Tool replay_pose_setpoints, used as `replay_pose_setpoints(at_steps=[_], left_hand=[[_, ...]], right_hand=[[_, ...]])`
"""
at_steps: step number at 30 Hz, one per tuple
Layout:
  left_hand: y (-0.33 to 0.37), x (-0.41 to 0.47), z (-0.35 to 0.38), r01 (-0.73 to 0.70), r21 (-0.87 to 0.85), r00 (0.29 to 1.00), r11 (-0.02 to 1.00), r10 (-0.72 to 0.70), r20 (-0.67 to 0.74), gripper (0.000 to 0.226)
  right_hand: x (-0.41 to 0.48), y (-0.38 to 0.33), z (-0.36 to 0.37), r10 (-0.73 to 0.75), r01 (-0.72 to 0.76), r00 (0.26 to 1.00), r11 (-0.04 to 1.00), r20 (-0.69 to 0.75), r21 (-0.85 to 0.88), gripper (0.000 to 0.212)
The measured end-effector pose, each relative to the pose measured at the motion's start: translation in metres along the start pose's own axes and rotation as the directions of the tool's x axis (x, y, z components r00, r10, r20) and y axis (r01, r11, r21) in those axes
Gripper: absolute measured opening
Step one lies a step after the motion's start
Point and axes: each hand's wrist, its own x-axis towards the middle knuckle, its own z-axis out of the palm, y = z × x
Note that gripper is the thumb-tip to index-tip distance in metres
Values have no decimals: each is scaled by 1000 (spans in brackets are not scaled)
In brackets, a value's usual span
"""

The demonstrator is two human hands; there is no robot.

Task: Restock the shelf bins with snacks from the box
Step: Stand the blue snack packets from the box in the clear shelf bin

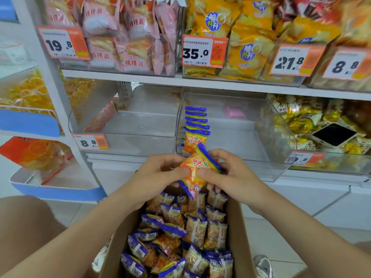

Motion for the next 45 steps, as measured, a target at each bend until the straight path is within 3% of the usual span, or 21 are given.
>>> replay_pose_setpoints(at_steps=[2, 4, 7, 10, 15, 18, 20, 23, 26, 33, 36, 39, 40, 42, 44, 45], left_hand=[[4, 2, 3, -59, -31, 998, 998, 58, -38, 21], [7, 5, 5, -138, 21, 983, 990, 140, -122, 22], [7, 14, 3, -200, 312, 896, 929, 303, -326, 19], [0, 27, 0, -135, 452, 863, 881, 329, -383, 38], [-13, 41, 3, -51, 509, 909, 859, 251, -332, 61], [-16, 44, 8, -74, 490, 919, 869, 250, -306, 59], [-17, 46, 6, -77, 480, 920, 874, 248, -304, 58], [-17, 48, 3, -69, 483, 922, 873, 240, -303, 59], [-18, 48, 2, -73, 476, 925, 877, 238, -296, 59], [-17, 47, 1, -91, 460, 923, 883, 248, -294, 57], [-18, 46, -1, -79, 460, 926, 884, 236, -296, 57], [-18, 47, -1, -94, 460, 924, 883, 249, -289, 58], [-18, 46, 0, -104, 462, 922, 881, 260, -288, 58], [-20, 43, 1, -104, 480, 911, 871, 277, -305, 55], [-25, 39, 3, -72, 508, 885, 859, 290, -365, 47], [-27, 36, 5, -57, 531, 866, 845, 307, -395, 40]], right_hand=[[3, -3, 1, 18, -16, 996, 1000, -85, 27, 44], [11, -5, -4, -84, 90, 974, 996, -212, 21, 43], [29, -7, -20, -327, 261, 878, 939, -349, -224, 38], [50, -6, -28, -406, 223, 848, 856, -340, -467, 38], [92, 0, -22, -169, 24, 969, 795, -183, -607, 39], [111, 0, -17, -45, -40, 992, 770, -118, -636, 42], [119, 0, -15, 3, -101, 987, 786, -159, -609, 40], [129, -2, -16, 113, -226, 960, 853, -255, -471, 68], [138, 1, -13, 240, -286, 955, 898, -173, -334, 99], [151, 1, -7, 107, -100, 994, 973, 23, -208, 69], [147, 0, -14, 139, -122, 989, 964, 55, -236, 57], [144, -1, -20, 245, -229, 970, 911, 3, -342, 23], [143, 1, -23, 282, -271, 959, 892, -22, -363, 22], [141, 5, -27, 315, -321, 946, 861, -81, -395, 47], [129, 3, -26, 178, -266, 956, 863, -235, -428, 65], [116, -2, -23, 46, -188, 948, 879, -313, -438, 57]])
